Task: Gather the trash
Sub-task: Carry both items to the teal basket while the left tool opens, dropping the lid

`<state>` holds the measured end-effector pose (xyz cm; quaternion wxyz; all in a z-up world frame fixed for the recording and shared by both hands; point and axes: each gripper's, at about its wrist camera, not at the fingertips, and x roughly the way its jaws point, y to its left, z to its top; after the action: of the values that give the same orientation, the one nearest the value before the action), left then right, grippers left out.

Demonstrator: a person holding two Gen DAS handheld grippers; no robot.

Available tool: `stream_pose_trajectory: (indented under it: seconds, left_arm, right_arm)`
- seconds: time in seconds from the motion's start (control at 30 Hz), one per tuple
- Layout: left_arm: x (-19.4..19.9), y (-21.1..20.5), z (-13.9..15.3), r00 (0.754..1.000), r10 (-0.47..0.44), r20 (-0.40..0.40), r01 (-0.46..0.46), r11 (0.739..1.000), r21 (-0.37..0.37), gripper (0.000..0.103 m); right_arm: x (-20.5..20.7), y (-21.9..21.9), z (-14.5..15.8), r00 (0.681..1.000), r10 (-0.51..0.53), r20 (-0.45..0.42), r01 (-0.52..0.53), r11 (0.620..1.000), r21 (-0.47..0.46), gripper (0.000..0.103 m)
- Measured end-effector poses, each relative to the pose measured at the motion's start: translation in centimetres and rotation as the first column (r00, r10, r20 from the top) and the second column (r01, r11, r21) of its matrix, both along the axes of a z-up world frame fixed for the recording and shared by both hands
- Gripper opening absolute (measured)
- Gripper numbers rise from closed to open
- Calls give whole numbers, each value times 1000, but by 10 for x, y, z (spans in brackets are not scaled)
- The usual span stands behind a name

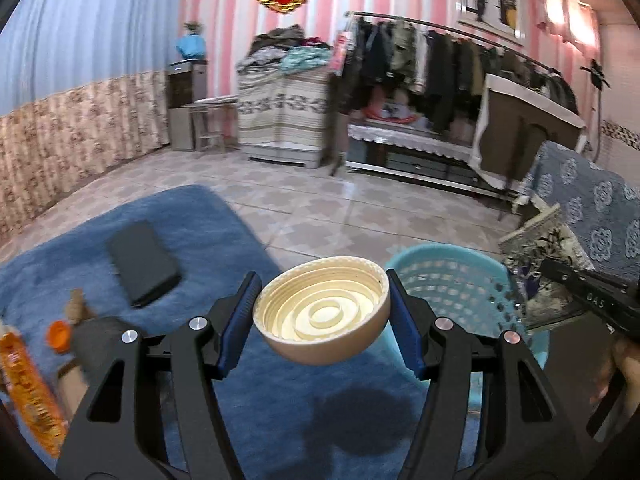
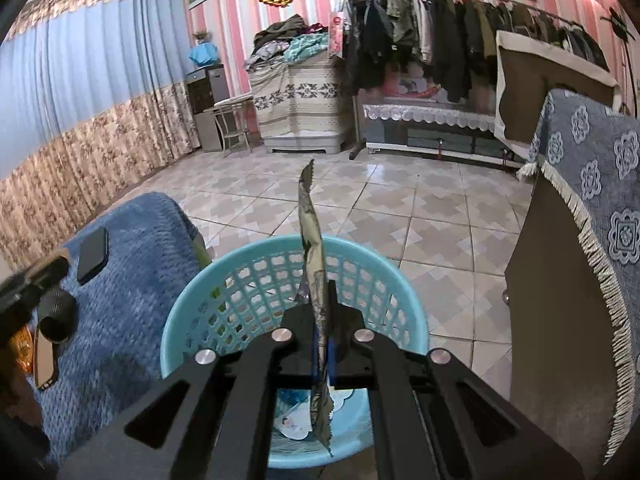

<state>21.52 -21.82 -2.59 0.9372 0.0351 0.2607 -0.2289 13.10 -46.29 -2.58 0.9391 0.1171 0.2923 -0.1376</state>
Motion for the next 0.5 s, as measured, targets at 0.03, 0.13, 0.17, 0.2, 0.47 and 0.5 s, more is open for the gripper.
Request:
stream_pose_trajectory:
  seconds: [0.03,0.13,0.17,0.2,0.47,0.5]
  left_arm:
    - [0,-9,-2,1000,-13,5,13,1000,7,61]
    - [0,-39,-9,998,-59,13,59,998,22,61]
    - [1,-49,-11,997,-75,14,75,997,27,61]
    - [0,-56,-14,996,-85,16,84,996,31,61]
    - [12,-117,-26,985,-171,20,169,983,73,61]
    - [12,-122,-26,984,-179,21,176,981,78,61]
  right_arm:
    - [1,-4,-1,1000,-5,5,5,1000,14,3]
    - [4,-9,-4,1000,-9,6,9,1000,29,3]
    - [6,-10,-6,1000,-10,1,10,999,32,3]
    - [6,-10,-8,1000,-11,0,11,999,34,3]
    - [8,-25,-18,999,-42,-17,43,997,69,3]
    - [8,-26,-19,999,-47,-17,49,996,73,3]
